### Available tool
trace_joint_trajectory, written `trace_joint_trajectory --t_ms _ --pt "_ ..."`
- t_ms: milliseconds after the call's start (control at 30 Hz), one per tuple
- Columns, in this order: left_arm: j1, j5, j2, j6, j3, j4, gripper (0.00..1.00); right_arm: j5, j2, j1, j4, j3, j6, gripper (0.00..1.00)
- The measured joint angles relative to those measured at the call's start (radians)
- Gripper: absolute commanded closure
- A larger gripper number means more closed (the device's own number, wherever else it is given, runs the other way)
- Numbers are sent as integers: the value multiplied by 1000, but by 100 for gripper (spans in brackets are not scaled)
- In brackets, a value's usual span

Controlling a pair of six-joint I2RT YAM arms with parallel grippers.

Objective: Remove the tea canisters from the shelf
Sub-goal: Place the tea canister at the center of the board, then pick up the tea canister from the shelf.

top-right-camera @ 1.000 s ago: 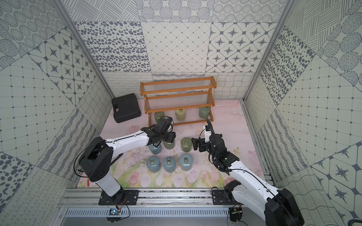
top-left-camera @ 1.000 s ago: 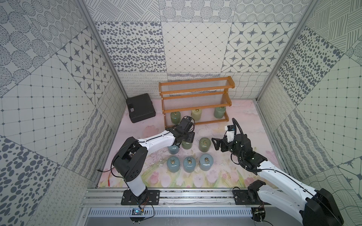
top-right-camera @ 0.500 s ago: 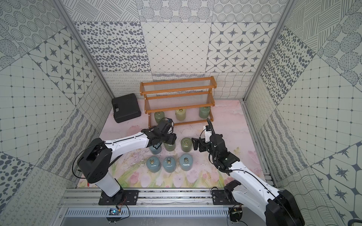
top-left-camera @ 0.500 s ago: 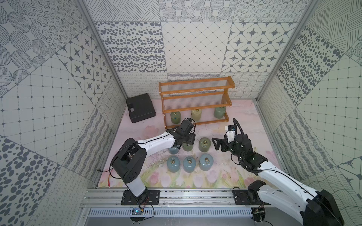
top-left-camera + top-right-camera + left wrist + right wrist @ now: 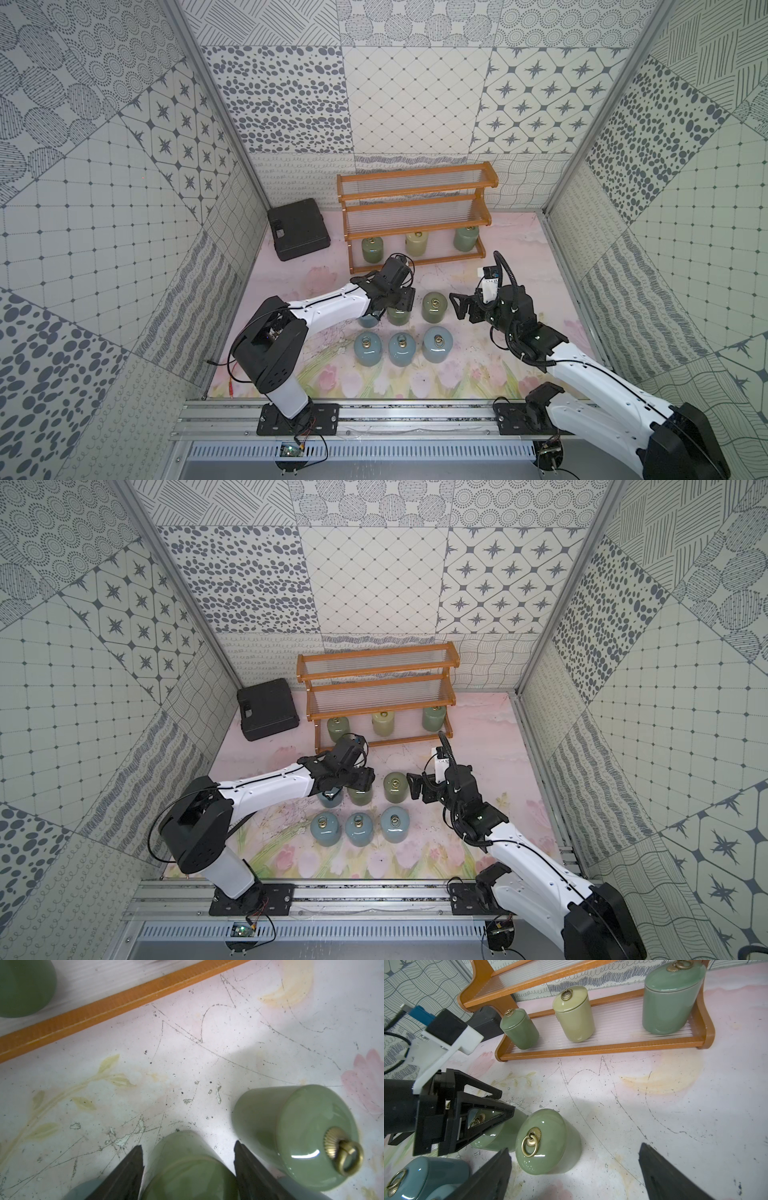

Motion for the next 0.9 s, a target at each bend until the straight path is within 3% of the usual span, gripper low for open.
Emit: trace_joint_trajectory --t_ms 267,467,700,900 --pt "1 2 -11 25 62 -32 15 27 16 -6 -33 26 -20 0" --pt "40 4 -75 50 81 -27 11 21 108 -88 -46 152 -65 1" --pt "139 12 -201 60 -10 17 7 -39 299 -247 -2 266 -101 0" --pt "195 12 -284 61 -112 58 6 -74 515 -288 15 395 -148 0"
